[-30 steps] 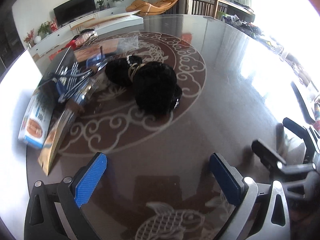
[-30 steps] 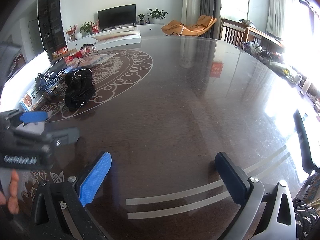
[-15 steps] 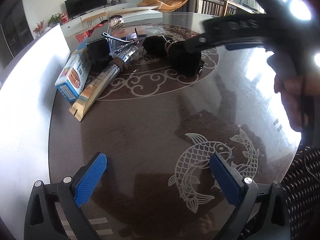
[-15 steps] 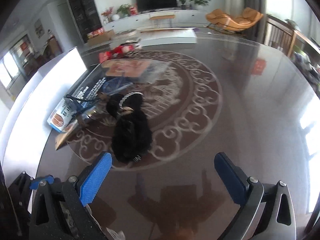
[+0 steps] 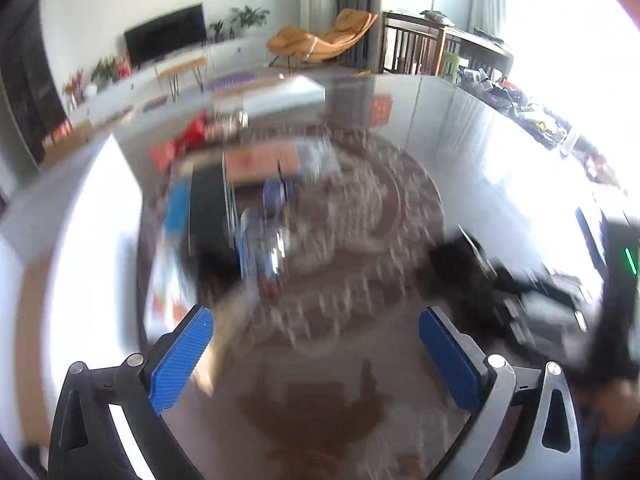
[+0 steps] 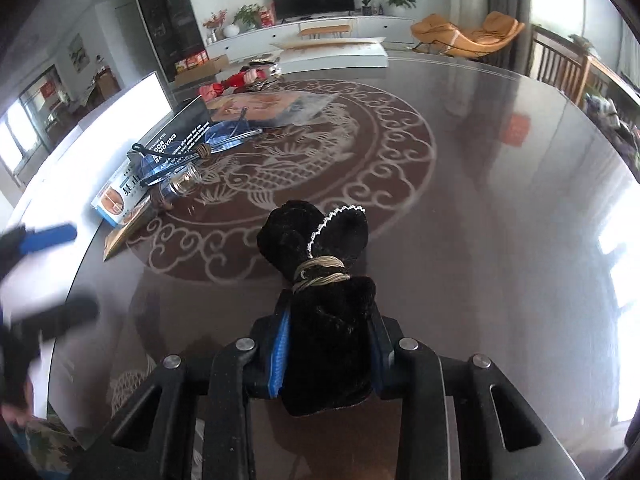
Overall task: Organize objects
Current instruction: 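Grasp the pair of tied black pouches with the right gripper, then grasp the clear-lens glasses by the frame with the left gripper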
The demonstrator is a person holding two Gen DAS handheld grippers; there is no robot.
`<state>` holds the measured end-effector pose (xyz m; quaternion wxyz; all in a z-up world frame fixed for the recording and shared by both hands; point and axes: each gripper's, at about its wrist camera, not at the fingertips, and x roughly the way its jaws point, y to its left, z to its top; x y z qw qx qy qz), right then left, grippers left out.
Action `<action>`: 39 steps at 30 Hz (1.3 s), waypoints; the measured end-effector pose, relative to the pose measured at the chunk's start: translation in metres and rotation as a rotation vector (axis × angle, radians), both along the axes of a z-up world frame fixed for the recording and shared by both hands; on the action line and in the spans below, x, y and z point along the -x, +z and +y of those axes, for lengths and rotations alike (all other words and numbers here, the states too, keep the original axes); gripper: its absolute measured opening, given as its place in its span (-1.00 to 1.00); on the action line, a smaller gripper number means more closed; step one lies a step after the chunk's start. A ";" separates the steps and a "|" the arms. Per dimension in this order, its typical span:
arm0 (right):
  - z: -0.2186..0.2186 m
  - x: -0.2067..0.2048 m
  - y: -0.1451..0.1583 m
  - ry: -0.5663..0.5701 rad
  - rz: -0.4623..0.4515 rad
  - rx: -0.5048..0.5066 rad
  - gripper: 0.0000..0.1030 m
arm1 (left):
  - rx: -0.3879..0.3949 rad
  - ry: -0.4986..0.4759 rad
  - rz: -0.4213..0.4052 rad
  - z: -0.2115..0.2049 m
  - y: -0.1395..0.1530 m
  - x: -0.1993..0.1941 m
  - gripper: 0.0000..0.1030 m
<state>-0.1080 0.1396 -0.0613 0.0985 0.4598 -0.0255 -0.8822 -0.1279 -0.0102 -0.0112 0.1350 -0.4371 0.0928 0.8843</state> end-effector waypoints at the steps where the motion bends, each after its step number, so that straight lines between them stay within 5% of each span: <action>1: 0.006 -0.009 -0.001 -0.017 0.010 0.013 -0.37 | 0.055 -0.014 0.022 0.012 0.004 0.021 1.00; 5: 0.016 -0.021 -0.002 -0.059 0.042 0.048 -0.37 | 0.162 -0.078 -0.043 0.046 -0.016 0.089 1.00; 11: 0.021 -0.031 0.000 -0.064 0.073 0.048 -0.36 | 0.242 -0.065 -0.167 0.052 -0.066 0.122 0.86; 12: 0.023 -0.033 0.000 -0.066 0.077 0.055 -0.36 | 0.207 -0.074 -0.158 0.048 -0.067 0.123 0.72; 14: 0.027 -0.033 -0.001 -0.076 0.083 0.079 -0.36 | 0.203 -0.051 -0.137 0.043 -0.065 0.122 -0.19; 15: 0.027 -0.033 -0.002 -0.079 0.085 0.082 -0.36 | 0.204 -0.058 -0.127 0.042 -0.063 0.122 -0.41; 17: 0.028 -0.032 -0.002 -0.076 0.090 0.082 -0.36 | 0.149 -0.091 -0.148 0.041 -0.058 0.118 -0.47; 25: 0.035 -0.037 -0.003 -0.089 0.092 0.098 -0.35 | -0.108 -0.110 -0.198 0.026 -0.030 0.047 -0.49; 31: 0.035 -0.039 -0.002 -0.090 0.097 0.078 -0.35 | -0.134 -0.130 -0.211 0.026 -0.043 -0.007 -0.48; 35: 0.031 -0.041 -0.003 -0.083 0.106 0.045 -0.35 | -0.083 -0.101 -0.224 0.030 -0.067 -0.014 -0.45; 36: 0.031 -0.041 -0.003 -0.083 0.107 0.042 -0.33 | -0.090 -0.100 -0.197 0.030 -0.066 -0.017 -0.40; 39: 0.031 -0.042 -0.003 -0.086 0.107 0.037 -0.25 | -0.104 -0.081 -0.167 0.027 -0.061 -0.024 0.29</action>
